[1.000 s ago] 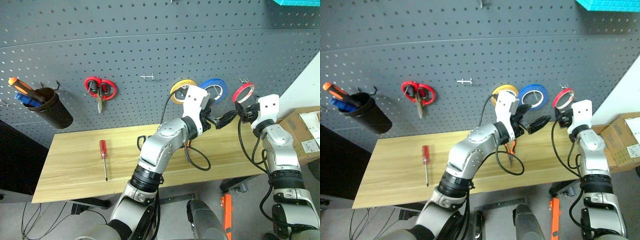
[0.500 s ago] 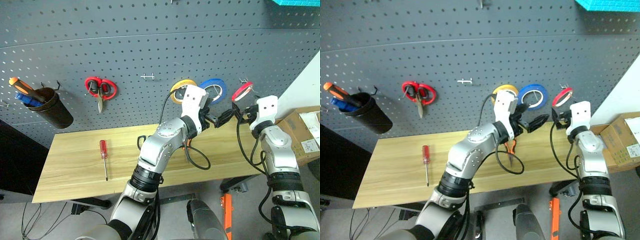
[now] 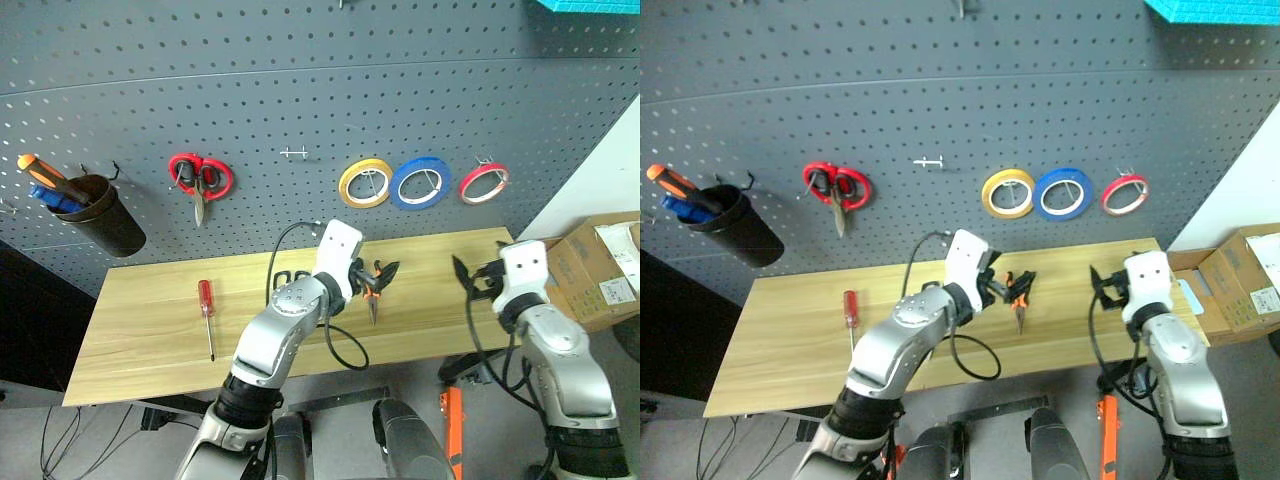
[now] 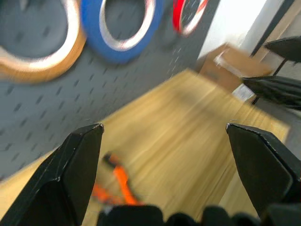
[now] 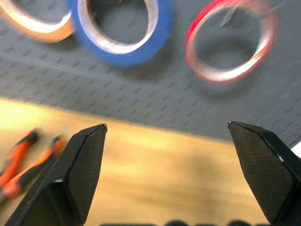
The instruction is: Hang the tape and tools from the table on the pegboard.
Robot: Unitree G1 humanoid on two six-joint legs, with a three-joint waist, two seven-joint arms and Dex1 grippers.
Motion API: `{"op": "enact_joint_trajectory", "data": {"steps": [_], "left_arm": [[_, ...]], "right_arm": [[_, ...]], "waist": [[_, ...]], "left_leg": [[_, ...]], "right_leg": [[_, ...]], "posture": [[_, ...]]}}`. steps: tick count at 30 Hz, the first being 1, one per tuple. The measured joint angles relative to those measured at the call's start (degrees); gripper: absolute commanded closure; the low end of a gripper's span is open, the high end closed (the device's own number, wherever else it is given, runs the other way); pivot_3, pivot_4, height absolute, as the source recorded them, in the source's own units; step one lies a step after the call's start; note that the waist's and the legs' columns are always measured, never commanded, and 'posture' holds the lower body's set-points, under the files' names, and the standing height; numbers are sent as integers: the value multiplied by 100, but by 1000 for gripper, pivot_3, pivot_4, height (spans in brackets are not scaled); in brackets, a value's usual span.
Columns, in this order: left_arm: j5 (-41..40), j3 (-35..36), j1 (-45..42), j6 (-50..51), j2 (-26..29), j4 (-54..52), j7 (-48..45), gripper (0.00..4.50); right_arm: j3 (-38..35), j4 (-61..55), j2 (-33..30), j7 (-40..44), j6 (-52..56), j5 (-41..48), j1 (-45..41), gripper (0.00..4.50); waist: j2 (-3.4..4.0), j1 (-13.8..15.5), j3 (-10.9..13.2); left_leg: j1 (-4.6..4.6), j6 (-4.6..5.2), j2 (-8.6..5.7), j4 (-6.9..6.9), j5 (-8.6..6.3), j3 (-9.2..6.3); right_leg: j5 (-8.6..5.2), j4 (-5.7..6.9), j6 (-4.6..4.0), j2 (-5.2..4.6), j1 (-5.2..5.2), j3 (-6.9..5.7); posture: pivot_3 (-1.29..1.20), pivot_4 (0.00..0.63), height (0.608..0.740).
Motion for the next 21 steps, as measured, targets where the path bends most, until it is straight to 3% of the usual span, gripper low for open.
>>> {"op": "enact_joint_trajectory", "data": {"steps": [9, 21], "left_arm": [[-100, 279, 818, 712, 298, -924, 164, 0], [-395, 963, 1506, 1436, 1082, -1813, 98, 0]], "right_arm": [[896, 134, 950, -409, 2025, -28, -807, 44], [1088, 1398, 1611, -626, 2529, -30, -1471, 44]], "waist": [[-31, 62, 21], [-63, 265, 197]], "left_leg": [[-20, 1, 2, -6, 0, -20], [-40, 1, 9, -25, -1, -46]], "right_leg": [[-2, -11, -4, 0, -9, -14], [-15, -16, -25, 0, -29, -43]], "posture": [[-9, 270, 740], [116, 310, 740]]}}
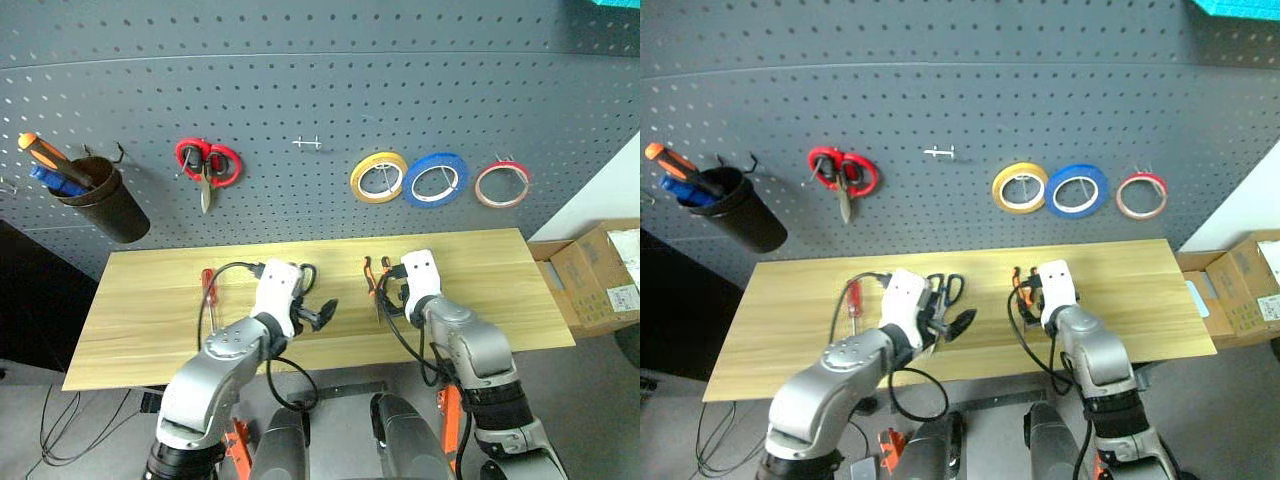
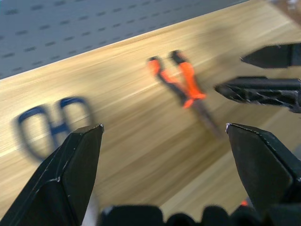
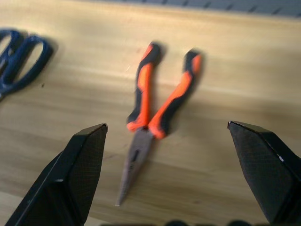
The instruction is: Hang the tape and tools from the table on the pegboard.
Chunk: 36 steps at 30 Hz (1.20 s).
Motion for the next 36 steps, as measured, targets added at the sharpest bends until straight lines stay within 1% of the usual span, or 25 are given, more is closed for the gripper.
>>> {"op": "enact_joint_trajectory", "data": {"steps": [2, 5, 10, 13, 18, 22, 25, 36], "left_arm": [[-53, 35, 57, 50, 115, -114, -67, 0], [-111, 94, 132, 59, 432, -134, -224, 0], [-223, 297, 116, -149, 700, -120, -544, 0], [-284, 285, 114, -159, 709, -121, -693, 0], [-371, 216, 148, -159, 707, -137, -773, 0], [-395, 177, 162, -150, 690, -202, -747, 0], [-427, 183, 208, -149, 699, -233, -727, 0], [-457, 191, 263, -149, 751, -241, -640, 0]], "right_arm": [[-18, 175, 118, -14, 58, 13, -107, 44], [-86, 481, 255, -84, 103, 44, -312, 44], [-255, 941, 254, -110, 103, 50, -586, 44], [-357, 1173, 224, -144, 91, 44, -776, 44], [-531, 1631, 164, -271, 34, 5, -974, 44], [-873, 2112, 382, -460, 55, 72, -1285, 44], [-974, 2357, 488, -521, 79, 101, -1452, 44], [-1423, 2635, 691, -1021, 318, 171, -1942, 44]], "waist": [[-5, 59, 40], [-4, 99, 65], [-3, 133, 75], [-3, 124, 75], [-5, 120, 79], [-1, 102, 94], [3, 105, 106], [-2, 105, 177]], "left_leg": [[-5, 0, 0, -7, 0, -3], [-9, -1, 0, -27, 0, -3], [-24, -1, 0, -60, 0, -4], [-56, -2, 2, -63, 1, -4], [-60, -1, 3, -69, 0, -7], [-58, -1, 6, -64, 1, -7], [-59, -1, 8, -66, 1, -9], [-66, -1, 7, -68, 1, -10]], "right_leg": [[-1, -7, -1, -1, -2, -3], [-6, -7, -8, -2, -17, -5], [-5, -6, -1, -3, -49, -12], [-2, -1, 6, -2, -85, -15], [-3, -1, 5, -2, -89, -19], [-2, 2, 6, 0, -89, -18], [-3, 1, 5, 2, -89, -22], [-3, -3, 5, 1, -94, -22]], "posture": [[127, 313, 740], [135, 316, 740], [126, 315, 740], [126, 316, 740], [133, 325, 740], [134, 328, 740], [131, 329, 740], [124, 331, 740]]}}
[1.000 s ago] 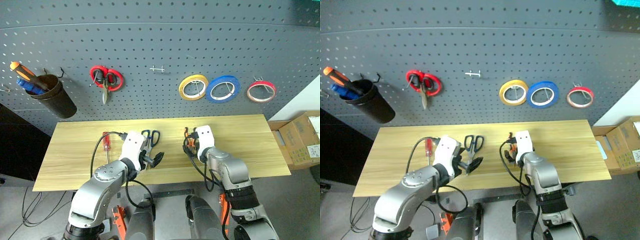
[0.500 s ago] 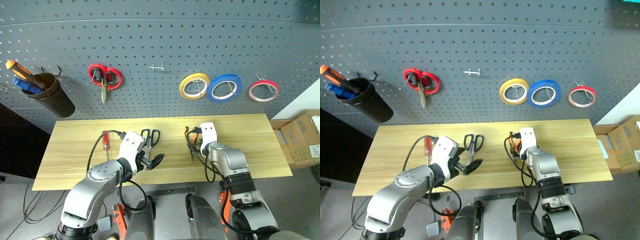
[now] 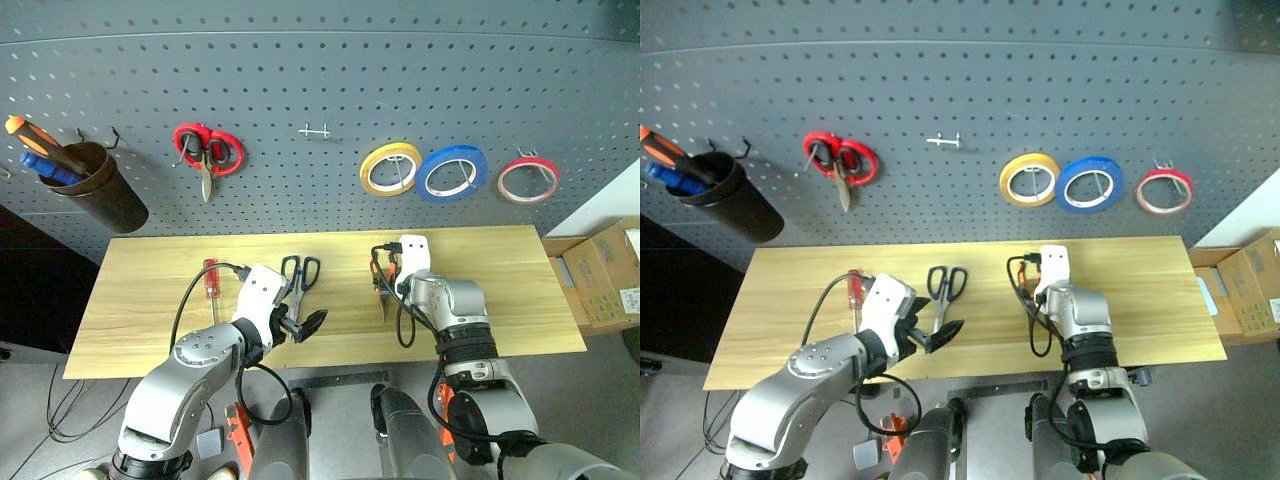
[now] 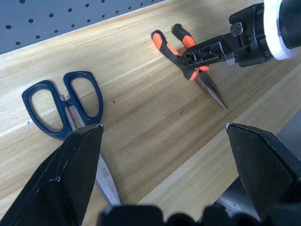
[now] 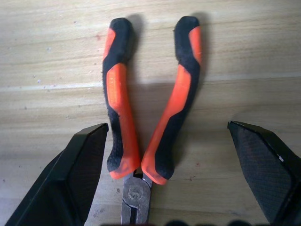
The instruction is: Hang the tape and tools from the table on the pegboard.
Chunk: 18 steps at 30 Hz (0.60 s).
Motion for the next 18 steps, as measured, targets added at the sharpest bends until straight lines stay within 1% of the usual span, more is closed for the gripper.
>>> {"op": "enact_joint_trajectory", "data": {"steps": [6, 9, 12, 18], "left_arm": [[-14, -3, 2, 5, -19, -102, 91, 0], [-17, 0, 5, 32, -17, -114, 109, 0], [-17, 0, 2, 60, -26, -136, 158, 0], [-23, 9, 3, 132, -47, -179, 231, 0]], "right_arm": [[32, 418, 51, -141, -269, -95, -161, 44], [188, 632, 155, -200, -421, -182, -243, 44], [371, 702, 275, -203, -488, -243, -256, 44], [748, 557, 190, -131, -319, -400, -150, 44]], "waist": [[0, 0, 6], [-1, -7, 6], [-1, -16, 6], [-1, -3, 6]], "left_leg": [[0, 0, 0, -2, 0, 0], [0, 0, 2, -1, 0, 0], [1, 0, 8, -1, 0, -1], [1, 0, 9, -2, 0, -7]], "right_leg": [[0, -1, 0, 0, -1, -1], [0, 0, 0, 1, 0, -2], [0, 0, -1, 6, 0, -4], [-2, -1, -2, 6, 1, -10]], "posture": [[133, 332, 740], [142, 334, 740], [145, 334, 740], [146, 337, 740]]}}
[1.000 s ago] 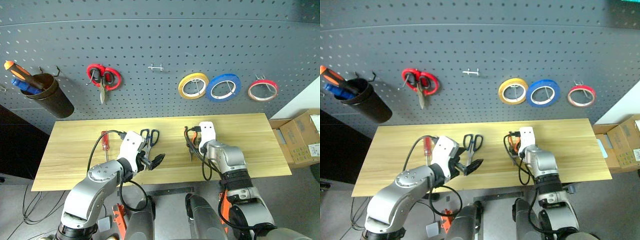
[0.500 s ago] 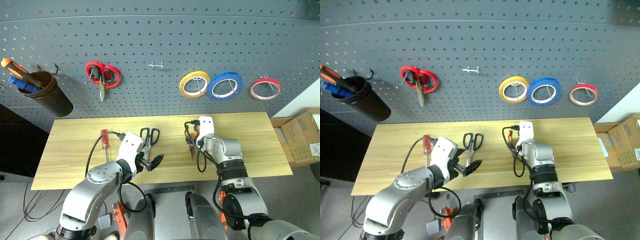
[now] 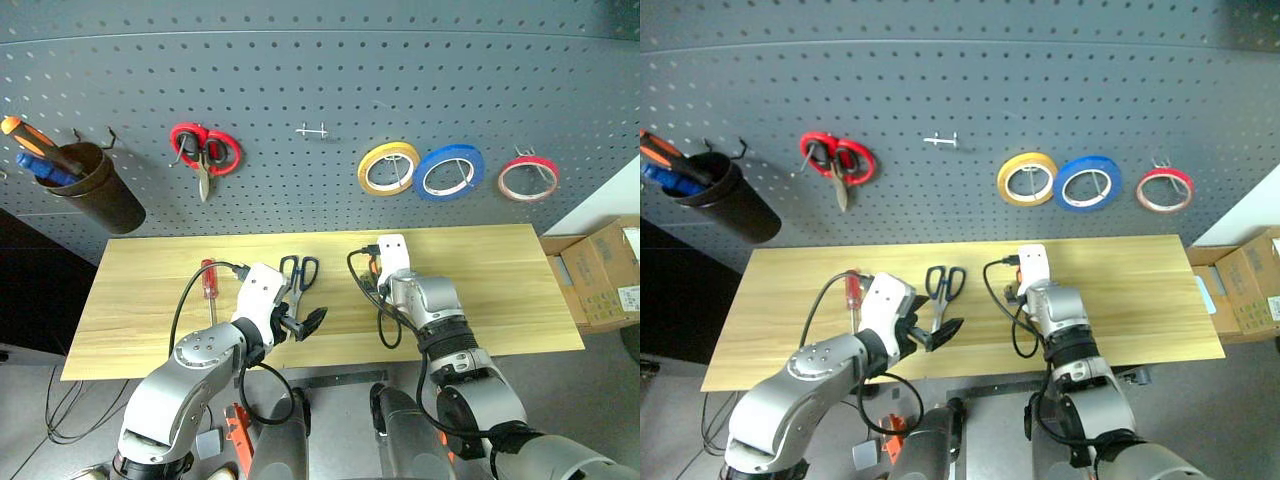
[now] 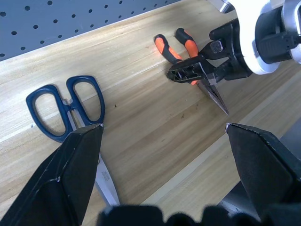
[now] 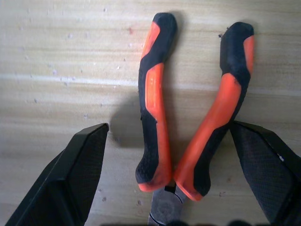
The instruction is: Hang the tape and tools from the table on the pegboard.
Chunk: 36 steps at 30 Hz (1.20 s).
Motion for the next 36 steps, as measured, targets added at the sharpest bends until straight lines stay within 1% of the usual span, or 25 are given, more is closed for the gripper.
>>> {"op": "enact_joint_trajectory", "data": {"steps": [2, 5, 12, 15, 17, 20, 21, 22, 31, 34, 36], "left_arm": [[-1, 7, 12, -2, -4, -2, 3, 0], [0, 15, 70, -13, -14, -1, 10, 0], [7, 13, 96, -127, -56, 7, 38, 0], [14, 12, 106, -139, -56, 12, 52, 0], [19, 12, 105, -148, -56, 18, 83, 0], [24, 8, 104, -180, -56, 55, 95, 0], [24, 6, 103, -196, -56, 69, 95, 0], [23, 6, 102, -225, -56, 80, 94, 0], [17, 1, 79, -265, -60, 85, 91, 0], [10, -1, 73, -272, -60, 87, 82, 0], [2, 4, 10, -277, -61, 98, 56, 0]], "right_arm": [[155, -197, -72, 36, 159, -58, 120, 44], [173, -349, -79, 22, 385, -116, 174, 44], [-36, -155, -12, -102, 599, -125, -51, 44], [-134, 3, -12, -132, 572, -115, -133, 570], [-275, 104, 25, -183, 517, -96, -174, 1182], [-476, 192, 67, -299, 442, -75, -210, 2272], [-511, 192, 73, -312, 439, -61, -211, 2578], [-521, 190, 77, -318, 439, -51, -212, 2764], [-398, 67, 19, -198, 447, -58, -135, 2764], [-262, -151, -89, 16, 440, -51, -12, 2764], [-138, -476, -194, 250, 432, -20, 214, 2764]], "waist": [[-1, 5, -1], [-2, 9, -1], [-2, 10, -2], [-4, 11, -3], [-7, 11, -4], [-15, 7, -10], [-17, 6, -10], [-17, 5, -10], [-17, 4, -10], [-17, 5, -10], [-17, 21, -10]], "left_leg": [[0, 0, 0, -1, 0, -2], [0, 0, 1, 0, 0, -4], [0, 0, 3, 0, 0, -7], [0, 0, 2, 0, 0, -7], [0, 0, 3, 1, 0, -7], [2, 0, 6, 1, 0, -7], [1, 0, 8, 1, 0, -7], [2, 0, 8, 1, 0, -7], [1, 0, 41, -1, 0, -7], [0, -1, 41, -2, 0, -7], [-7, -1, 40, -4, 0, -11]], "right_leg": [[-1, -1, -1, 0, 1, -2], [-1, -1, -2, 0, 2, -4], [-2, -2, -4, 0, 2, -9], [-2, -2, -4, 0, 3, -9], [-2, -2, -4, 0, 3, -9], [-2, -2, -4, 2, 3, -11], [-2, -2, -4, 2, 3, -12], [-2, -2, -5, 3, 4, -12], [-4, -3, -7, 5, 3, -18], [-4, -4, -7, 6, 2, -21], [-4, -5, -8, 5, -1, -29]], "posture": [[138, 331, 740], [139, 328, 740], [138, 325, 740], [140, 324, 740], [136, 323, 740], [133, 323, 740], [132, 322, 740], [132, 321, 740], [128, 308, 740], [131, 292, 740], [130, 281, 740]]}}
